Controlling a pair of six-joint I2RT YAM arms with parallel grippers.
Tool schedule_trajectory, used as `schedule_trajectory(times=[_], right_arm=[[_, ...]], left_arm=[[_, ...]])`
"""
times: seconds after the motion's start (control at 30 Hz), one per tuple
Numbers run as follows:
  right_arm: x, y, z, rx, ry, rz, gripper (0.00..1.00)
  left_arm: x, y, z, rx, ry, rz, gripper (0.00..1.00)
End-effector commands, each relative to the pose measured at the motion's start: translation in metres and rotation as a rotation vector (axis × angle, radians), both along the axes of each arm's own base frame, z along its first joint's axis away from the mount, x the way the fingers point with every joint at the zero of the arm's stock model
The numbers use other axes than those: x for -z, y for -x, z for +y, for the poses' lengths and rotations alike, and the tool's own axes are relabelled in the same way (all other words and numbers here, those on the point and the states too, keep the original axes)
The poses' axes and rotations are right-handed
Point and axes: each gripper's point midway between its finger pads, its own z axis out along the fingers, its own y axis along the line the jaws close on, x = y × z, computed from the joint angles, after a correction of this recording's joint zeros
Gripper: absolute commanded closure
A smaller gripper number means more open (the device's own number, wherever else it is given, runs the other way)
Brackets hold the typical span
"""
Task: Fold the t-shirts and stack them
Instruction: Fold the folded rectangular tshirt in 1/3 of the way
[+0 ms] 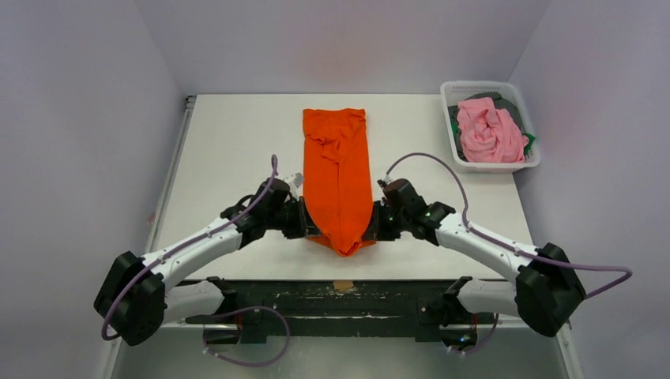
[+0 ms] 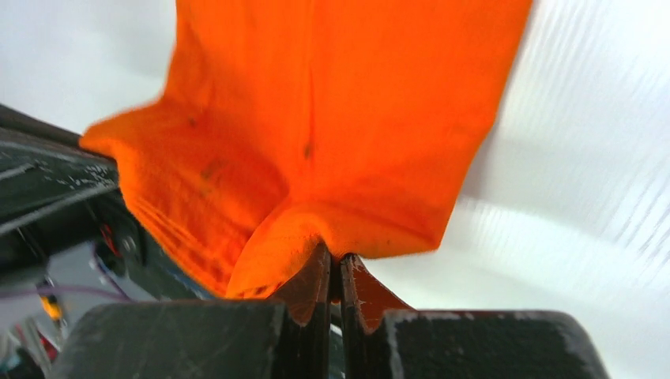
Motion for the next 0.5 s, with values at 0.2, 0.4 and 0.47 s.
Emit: schedule_trajectory(times=[0.2,0.4,0.47], right_arm=[[-0.036,-0.134,-0.002,0.166,0.023,-0.125,0.99],[-0.034,-0.188,-0.002,0.195,0.023,-0.126,0.99],[-0.031,-0.203,-0.003,0.208,0.017,-0.12,1.0]], left_arm=[[-0.036,-0.125,0.021,-0.198,-0.025,-0.143,1.0],[-0.027,-0.172,0.028,-0.23,-0.059,-0.109,1.0],[-0.025,-0.185,0.03,-0.236,-0.064,-0.102,1.0]])
